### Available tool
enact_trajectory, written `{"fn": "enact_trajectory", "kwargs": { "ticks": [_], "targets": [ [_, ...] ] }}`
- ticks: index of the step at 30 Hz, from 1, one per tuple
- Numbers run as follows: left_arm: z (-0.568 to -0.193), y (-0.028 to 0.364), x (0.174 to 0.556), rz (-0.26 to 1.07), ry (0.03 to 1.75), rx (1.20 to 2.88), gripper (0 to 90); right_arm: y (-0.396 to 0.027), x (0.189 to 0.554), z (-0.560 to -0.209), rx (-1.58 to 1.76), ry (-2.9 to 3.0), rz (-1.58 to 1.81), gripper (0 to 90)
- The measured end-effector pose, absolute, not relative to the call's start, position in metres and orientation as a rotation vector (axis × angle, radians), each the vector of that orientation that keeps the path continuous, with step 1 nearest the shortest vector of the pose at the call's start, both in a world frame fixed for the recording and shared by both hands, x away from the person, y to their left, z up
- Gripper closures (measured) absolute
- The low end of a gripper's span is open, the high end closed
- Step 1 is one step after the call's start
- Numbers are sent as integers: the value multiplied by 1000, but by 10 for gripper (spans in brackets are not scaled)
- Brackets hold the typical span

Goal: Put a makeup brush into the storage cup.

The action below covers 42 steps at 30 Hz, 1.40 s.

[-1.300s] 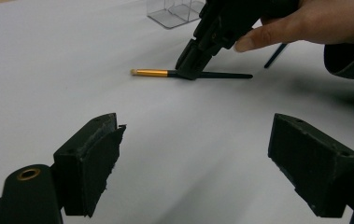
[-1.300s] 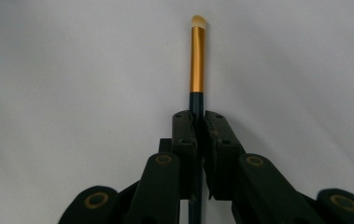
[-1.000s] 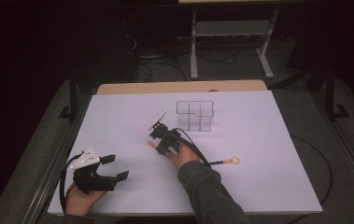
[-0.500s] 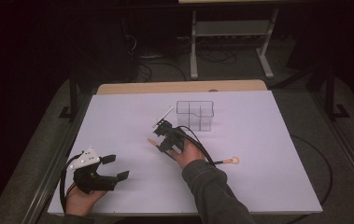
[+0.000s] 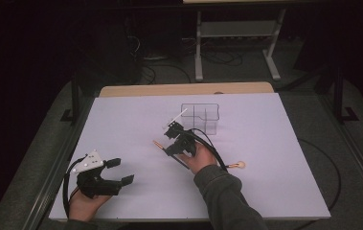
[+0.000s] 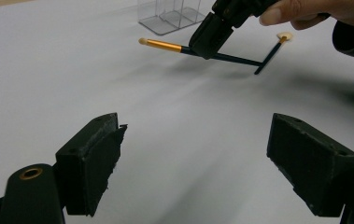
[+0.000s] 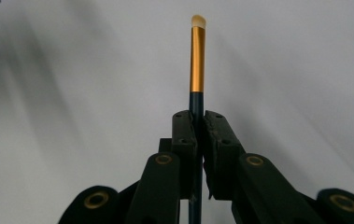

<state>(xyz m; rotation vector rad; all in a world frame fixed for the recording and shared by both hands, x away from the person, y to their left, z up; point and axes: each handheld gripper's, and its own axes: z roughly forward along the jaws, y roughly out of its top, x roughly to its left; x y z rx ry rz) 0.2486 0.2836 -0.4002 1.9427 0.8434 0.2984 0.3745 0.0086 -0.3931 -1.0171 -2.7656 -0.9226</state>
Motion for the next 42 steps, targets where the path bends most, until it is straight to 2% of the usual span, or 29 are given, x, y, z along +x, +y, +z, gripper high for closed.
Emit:
{"fn": "enact_trajectory", "kwargs": {
  "ticks": [26,42],
  "targets": [
    [-400,269,263,250,835,1972,217,-31,364,-376,-915,-2720,-1140,826],
    [-377,252,279,234,783,1999,263,-54,354,-361,-851,-2682,-1265,826]
  ]
}}
